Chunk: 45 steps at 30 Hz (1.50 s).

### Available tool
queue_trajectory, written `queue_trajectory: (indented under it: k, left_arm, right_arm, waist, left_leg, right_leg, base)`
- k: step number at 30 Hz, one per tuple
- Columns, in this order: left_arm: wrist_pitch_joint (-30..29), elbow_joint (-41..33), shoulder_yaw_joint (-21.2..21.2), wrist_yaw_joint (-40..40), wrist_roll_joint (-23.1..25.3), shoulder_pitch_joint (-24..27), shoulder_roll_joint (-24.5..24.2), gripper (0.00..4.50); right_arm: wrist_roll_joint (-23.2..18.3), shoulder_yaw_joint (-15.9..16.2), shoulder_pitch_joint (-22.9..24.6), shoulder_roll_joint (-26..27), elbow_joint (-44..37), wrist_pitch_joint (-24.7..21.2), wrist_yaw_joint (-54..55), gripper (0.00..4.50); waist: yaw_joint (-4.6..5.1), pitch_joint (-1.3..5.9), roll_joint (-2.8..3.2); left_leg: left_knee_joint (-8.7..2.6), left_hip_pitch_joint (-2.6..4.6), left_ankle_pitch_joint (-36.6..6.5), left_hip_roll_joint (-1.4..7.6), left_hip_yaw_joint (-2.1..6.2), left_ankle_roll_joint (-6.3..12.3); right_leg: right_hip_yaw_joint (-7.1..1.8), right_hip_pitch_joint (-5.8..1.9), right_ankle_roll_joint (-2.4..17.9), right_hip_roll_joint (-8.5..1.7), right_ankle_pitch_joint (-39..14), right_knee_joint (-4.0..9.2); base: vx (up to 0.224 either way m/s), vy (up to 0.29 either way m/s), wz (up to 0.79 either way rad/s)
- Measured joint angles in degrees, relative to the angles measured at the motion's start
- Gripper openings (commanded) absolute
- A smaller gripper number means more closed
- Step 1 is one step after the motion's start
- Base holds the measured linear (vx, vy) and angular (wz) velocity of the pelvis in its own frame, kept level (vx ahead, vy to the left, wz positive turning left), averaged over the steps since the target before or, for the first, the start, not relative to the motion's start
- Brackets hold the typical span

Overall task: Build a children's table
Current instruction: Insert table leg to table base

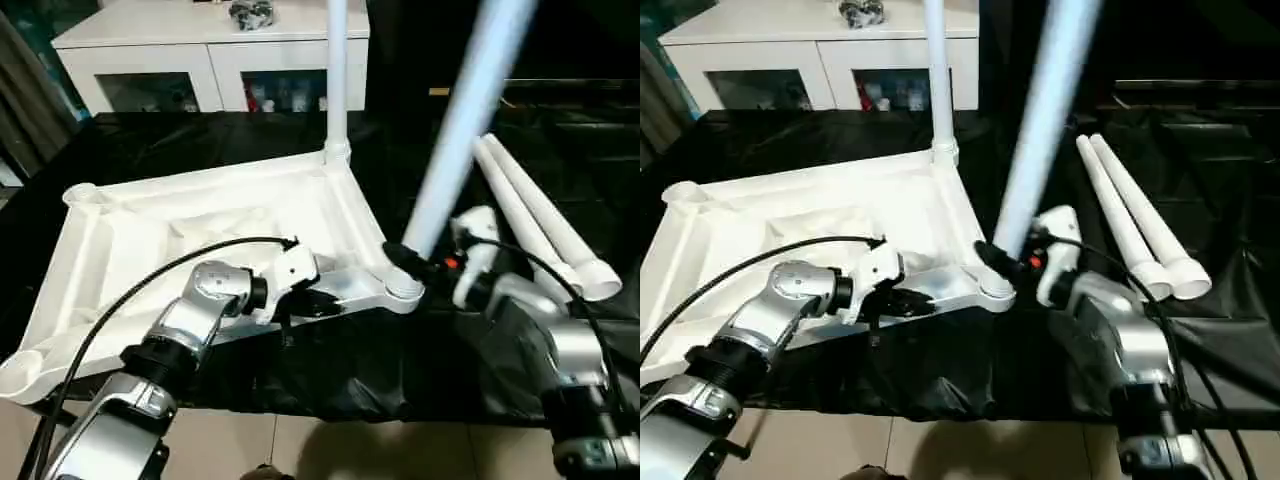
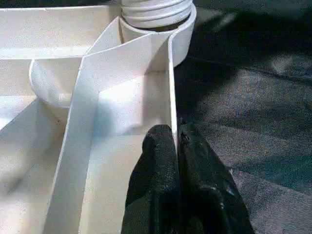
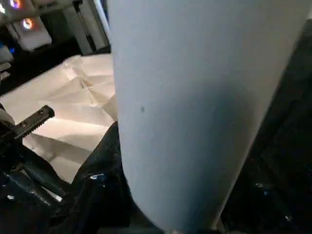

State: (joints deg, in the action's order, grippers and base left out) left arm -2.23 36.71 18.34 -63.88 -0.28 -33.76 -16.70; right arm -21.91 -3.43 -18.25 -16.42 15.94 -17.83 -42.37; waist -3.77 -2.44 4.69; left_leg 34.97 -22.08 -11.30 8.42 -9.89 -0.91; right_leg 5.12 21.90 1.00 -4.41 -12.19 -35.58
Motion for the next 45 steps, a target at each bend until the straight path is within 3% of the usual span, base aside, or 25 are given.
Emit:
queue_trajectory:
  k: [9, 14, 18, 25, 31, 45]
  left_arm:
    - [0.22, 0.61, 0.06, 0.19, 0.03, 0.00, 0.50, 0.00]
    - [0.44, 0.69, 0.11, 0.17, 0.09, 0.00, 0.49, 0.00]
    - [1.03, 1.03, 0.11, 0.16, 0.09, 0.00, 0.00, 0.00]
    - [1.14, 1.24, -0.09, -0.15, 0.08, 0.00, -0.99, 0.00]
    - [1.18, 0.50, 0.01, -2.36, 0.09, -0.01, -2.61, 0.00]
    - [1.01, -2.93, 0.95, -10.41, 0.00, 0.18, -7.13, 0.00]
  right_arm:
    - [-0.50, -0.33, 4.47, 1.11, -0.97, 6.17, 0.49, 1.91]
    - [4.99, 4.22, 3.99, -1.94, -4.12, 7.02, 0.71, 1.91]
    - [7.01, 6.00, 2.06, -2.50, -3.88, 6.33, 0.57, 1.91]
    - [8.84, 8.97, -3.86, -3.99, 0.69, 3.89, -3.20, 1.91]
    - [10.39, 11.50, -7.14, -5.38, 3.47, 3.63, -9.40, 1.91]
    - [9.02, 14.09, -4.50, -8.00, 0.91, 8.70, -21.48, 1.91]
  waist:
    - [-0.13, 0.32, 0.24]
    - [-0.28, 0.37, 0.25]
    - [-0.14, 0.37, 0.17]
    - [0.64, 0.33, -0.37]
    - [0.57, 0.30, -0.90]
    - [-0.02, -0.28, -1.49]
  left_leg:
    - [-0.19, 0.06, 0.00, 0.00, -0.05, 0.00]
    - [-0.25, 0.09, 0.01, 0.00, -0.07, 0.00]
    - [-0.27, 0.13, 0.01, 0.00, -0.07, 0.00]
    - [-0.30, 0.17, 0.01, 0.02, -0.07, -0.01]
    - [-0.43, 0.14, 0.02, 0.14, -0.07, -0.02]
    - [-0.80, 0.14, 0.00, 0.14, -0.17, -0.04]
  right_leg:
    - [0.01, -0.13, 0.00, 0.00, 0.01, 0.31]
    - [0.01, -0.13, 0.00, 0.00, 0.01, 0.33]
    - [0.01, -0.16, 0.00, 0.00, 0.01, 0.33]
    - [0.03, -0.15, 0.12, 0.00, 0.12, 0.31]
    - [0.17, -0.10, 0.11, 0.05, 0.10, 0.40]
    - [0.19, -0.06, 0.16, 0.05, -0.04, 0.73]
  base:
    - [0.000, 0.000, 0.00]
    - [0.000, 0.000, 0.00]
    - [0.000, 0.000, 0.00]
    - [0.000, 0.000, 0.00]
    - [0.000, 0.000, 0.00]
    - [0.000, 0.000, 0.00]
